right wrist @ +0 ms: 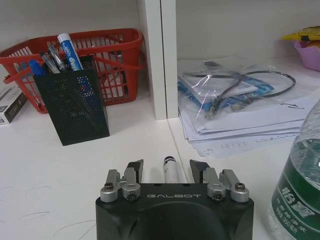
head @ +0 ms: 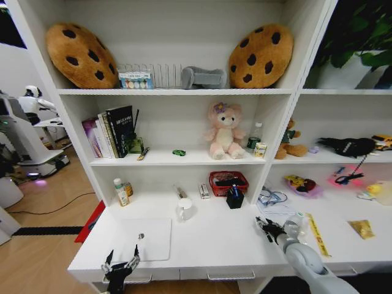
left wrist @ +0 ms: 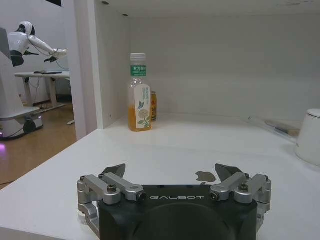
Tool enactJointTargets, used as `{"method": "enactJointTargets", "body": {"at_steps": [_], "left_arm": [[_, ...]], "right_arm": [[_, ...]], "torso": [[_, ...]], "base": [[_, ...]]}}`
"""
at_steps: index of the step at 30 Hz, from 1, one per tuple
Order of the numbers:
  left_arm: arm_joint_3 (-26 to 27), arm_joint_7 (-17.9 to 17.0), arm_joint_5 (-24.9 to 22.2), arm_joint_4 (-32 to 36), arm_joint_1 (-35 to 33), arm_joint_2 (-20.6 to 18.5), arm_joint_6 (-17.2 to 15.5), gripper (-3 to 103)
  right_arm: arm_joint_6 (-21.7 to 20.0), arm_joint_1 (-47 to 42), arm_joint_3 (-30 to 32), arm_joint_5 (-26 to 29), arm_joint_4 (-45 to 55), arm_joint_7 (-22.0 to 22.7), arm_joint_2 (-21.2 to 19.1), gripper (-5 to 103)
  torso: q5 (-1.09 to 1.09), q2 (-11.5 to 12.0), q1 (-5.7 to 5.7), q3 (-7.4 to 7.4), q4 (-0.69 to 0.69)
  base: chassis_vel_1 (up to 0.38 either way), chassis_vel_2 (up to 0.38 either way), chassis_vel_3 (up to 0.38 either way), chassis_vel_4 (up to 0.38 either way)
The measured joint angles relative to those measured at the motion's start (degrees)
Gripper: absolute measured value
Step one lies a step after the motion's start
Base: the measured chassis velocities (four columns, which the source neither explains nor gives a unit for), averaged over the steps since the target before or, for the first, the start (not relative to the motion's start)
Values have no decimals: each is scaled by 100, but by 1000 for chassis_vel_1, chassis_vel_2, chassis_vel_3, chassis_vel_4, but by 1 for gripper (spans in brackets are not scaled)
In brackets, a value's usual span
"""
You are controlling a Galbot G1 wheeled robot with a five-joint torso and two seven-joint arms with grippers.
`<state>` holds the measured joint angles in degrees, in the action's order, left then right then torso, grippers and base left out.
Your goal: Organize the objects on the table.
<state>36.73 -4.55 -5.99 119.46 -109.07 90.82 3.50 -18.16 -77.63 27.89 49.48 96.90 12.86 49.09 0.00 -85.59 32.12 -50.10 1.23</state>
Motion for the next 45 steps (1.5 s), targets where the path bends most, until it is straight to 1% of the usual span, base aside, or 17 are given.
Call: {"method": "enactJointTargets", "body": {"at_steps": [9, 11, 14, 16, 17, 19, 20, 22, 24, 30, 31, 33, 34, 36, 38, 41, 45], "left_arm": [[40, -9, -15, 9, -6, -18, -3, 98], [4, -12, -5, -2, -10, -13, -1, 98], [-22, -16, 0, -7, -7, -9, -1, 98], [-32, -19, -2, -7, -8, -8, -6, 98], [-32, -19, -2, -7, -8, -8, -6, 98], [-32, -20, -1, -20, -10, -7, -6, 98], [-32, -20, -1, -20, -10, -7, -6, 98], [-31, -24, -1, -34, -8, -7, -6, 98], [-35, -38, -4, -52, -3, -7, -6, 98], [-69, -61, -5, -86, 7, 4, -9, 98], [-69, -63, -5, -88, 8, 5, -9, 98], [-70, -64, -5, -88, 6, 3, -10, 98], [-70, -64, -5, -88, 6, 3, -10, 98], [-66, -65, -5, -88, -1, -1, -11, 98], [-64, -65, -4, -88, -4, -3, -10, 98], [-66, -66, 1, -88, -12, -5, -12, 98], [-65, -65, 17, -88, -25, -6, -12, 98]], "right_arm": [[-138, 181, -175, 341, -83, 92, -12, 55], [-152, 184, -202, 340, -98, 94, -16, 49], [-149, 197, -234, 305, -130, 83, -19, 45], [-142, 202, -238, 285, -147, 55, -22, 36], [-142, 202, -238, 285, -147, 55, -22, 36], [-139, 167, -220, 278, -143, 37, -30, 25], [-139, 167, -220, 278, -143, 37, -30, 25], [-130, 122, -199, 265, -123, 28, -29, 15], [-126, 100, -182, 260, -113, 26, -23, 12], [4, 21, -122, 86, -74, -65, -5, 12], [36, 14, -107, 26, -45, -98, -1, 12], [492, 13, -96, -252, -23, -337, 27, 12], [492, 13, -96, -252, -23, -337, 27, 12], [1048, 15, -81, -719, 85, -632, 66, 12], [1274, 23, -56, -923, 300, -776, 68, 12], [1382, 82, -52, -951, 534, -881, 55, 12], [1435, 532, -202, -937, 656, -931, 42, 12]], "torso": [[0, 0, 0, 0, -1], [-2, 0, 0, 0, 0], [-2, 0, 0, 1, 1], [-2, 0, 0, 1, 0], [-2, 0, 0, 1, 0], [-2, 0, 0, 1, -1], [-2, 0, 0, 1, -1], [-1, 0, 0, 1, 0], [-1, -1, 0, 1, -1], [1, 0, 0, 0, 1], [2, 0, 0, 0, 2], [1, 0, 0, 0, 1], [1, 0, 0, 0, 1], [2, 0, 0, 0, 1], [-1, 0, 0, 0, 0], [0, 0, 0, 0, 1], [-1, 0, -1, 0, 1]], "base": [[0, 0, 0, 0], [0, 0, 0, 0], [0, 0, 0, 0], [0, 0, 0, 0], [0, 0, 0, 0], [0, 0, 0, 0], [0, 0, 0, 0], [0, 0, 0, 0], [0, 0, 0, 0], [0, 0, 0, 0], [0, 0, 0, 0], [0, 0, 0, 0], [0, 0, 0, 0], [0, 0, 0, 0], [0, 0, 0, 0], [0, 0, 0, 0], [0, 0, 0, 0]]}}
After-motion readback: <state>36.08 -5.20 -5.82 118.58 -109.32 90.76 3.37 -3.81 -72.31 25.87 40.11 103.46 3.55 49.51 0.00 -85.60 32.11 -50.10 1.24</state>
